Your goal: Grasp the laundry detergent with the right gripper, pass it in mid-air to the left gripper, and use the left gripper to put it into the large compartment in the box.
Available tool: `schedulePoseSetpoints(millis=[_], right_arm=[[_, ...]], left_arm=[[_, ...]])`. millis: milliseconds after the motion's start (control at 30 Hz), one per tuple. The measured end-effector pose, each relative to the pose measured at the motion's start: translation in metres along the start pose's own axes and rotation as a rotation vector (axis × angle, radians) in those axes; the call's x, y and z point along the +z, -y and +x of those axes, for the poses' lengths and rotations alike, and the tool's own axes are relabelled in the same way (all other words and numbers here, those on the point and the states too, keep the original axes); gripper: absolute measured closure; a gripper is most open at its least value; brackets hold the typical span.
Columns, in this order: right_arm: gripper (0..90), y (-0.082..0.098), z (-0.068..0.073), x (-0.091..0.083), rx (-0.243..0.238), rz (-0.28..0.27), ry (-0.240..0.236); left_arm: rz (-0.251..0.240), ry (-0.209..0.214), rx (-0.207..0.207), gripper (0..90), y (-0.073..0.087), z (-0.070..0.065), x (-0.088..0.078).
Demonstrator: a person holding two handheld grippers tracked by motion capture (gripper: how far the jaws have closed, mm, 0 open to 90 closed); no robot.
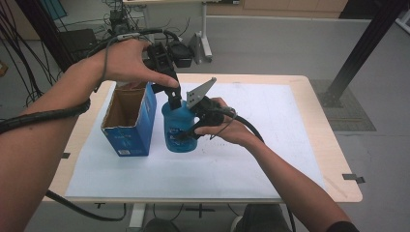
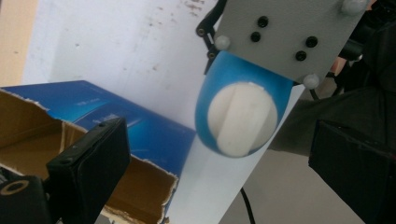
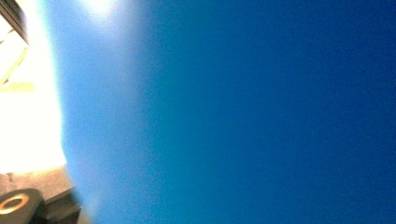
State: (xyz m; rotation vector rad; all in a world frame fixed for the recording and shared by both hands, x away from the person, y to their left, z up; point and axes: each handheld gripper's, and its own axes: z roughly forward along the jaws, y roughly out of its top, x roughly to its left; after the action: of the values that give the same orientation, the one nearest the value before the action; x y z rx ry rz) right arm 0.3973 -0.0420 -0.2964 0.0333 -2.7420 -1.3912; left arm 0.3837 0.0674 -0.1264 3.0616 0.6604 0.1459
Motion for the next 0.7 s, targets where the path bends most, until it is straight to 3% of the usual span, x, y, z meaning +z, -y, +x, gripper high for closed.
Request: schedulePoseSetpoints(millis=[367, 700], right_arm=[[43.1, -0.003, 0.006, -0.007, -0.039, -0.022, -0.018], [43.0, -0.004, 0.008, -0.01, -0.043, -0.033, -0.011]], left_arm=[[0.013, 0.047, 0.032, 5.9, -0.006, -0.004, 0.012], [0.024, 0.088, 0.054, 5.9, -0.009, -0.005, 0.023]])
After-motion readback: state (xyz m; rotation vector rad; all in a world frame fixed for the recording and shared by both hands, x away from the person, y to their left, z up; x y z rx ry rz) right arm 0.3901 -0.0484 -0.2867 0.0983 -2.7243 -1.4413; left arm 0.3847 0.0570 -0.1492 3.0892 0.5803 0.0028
